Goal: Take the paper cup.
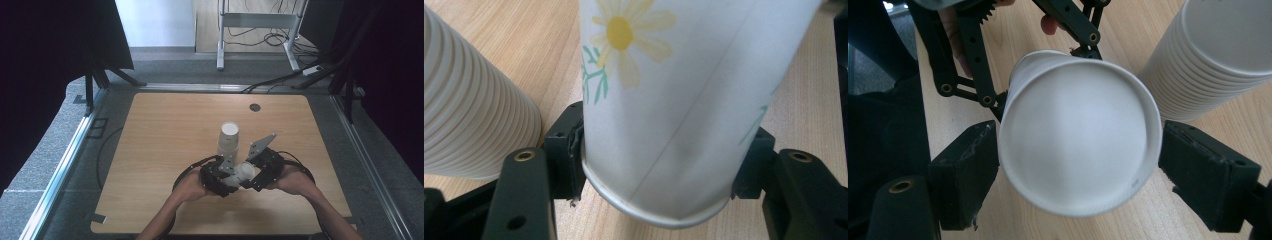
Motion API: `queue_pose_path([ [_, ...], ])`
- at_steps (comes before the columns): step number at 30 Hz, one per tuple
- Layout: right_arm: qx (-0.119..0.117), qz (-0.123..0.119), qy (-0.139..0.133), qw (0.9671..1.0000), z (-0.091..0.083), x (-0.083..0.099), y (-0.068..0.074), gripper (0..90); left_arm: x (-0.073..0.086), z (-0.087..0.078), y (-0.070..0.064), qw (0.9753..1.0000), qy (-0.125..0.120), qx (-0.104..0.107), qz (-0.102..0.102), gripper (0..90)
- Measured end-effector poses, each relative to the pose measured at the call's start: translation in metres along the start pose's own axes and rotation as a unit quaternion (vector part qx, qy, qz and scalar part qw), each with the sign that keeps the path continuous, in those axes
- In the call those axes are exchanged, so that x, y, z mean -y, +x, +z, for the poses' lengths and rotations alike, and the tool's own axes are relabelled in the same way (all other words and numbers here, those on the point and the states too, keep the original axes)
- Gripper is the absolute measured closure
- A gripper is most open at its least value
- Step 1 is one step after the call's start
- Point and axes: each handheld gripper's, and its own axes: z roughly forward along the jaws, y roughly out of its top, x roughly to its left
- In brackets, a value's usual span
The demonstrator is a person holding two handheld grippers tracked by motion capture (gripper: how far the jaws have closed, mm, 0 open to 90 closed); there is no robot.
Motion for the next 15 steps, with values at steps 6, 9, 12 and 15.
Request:
queue_pose_path([
  [6, 0.006, -0.012, 0.013, 0.9998, 0.0057, -0.0021, 0.0018, 20.6, -0.0042, 0.0020, -0.0014, 0.9999, 0.011, -0.001, 0.005, 37.7],
  [9, 0.011, -0.017, 0.019, 0.9996, 0.0079, -0.0024, 0.0026, 23.4, -0.0059, 0.0031, -0.0018, 0.9999, 0.016, -0.001, 0.007, 37.7],
  [12, 0.011, -0.021, 0.022, 0.9995, 0.0095, -0.0022, 0.0033, 26.0, -0.0068, 0.0047, -0.0018, 0.9997, 0.021, -0.002, 0.007, 37.7],
  [15, 0.009, -0.022, 0.024, 0.9994, 0.0109, -0.0020, 0.0040, 28.2, -0.0078, 0.0063, -0.0021, 0.9998, 0.021, -0.001, 0.003, 37.7],
])
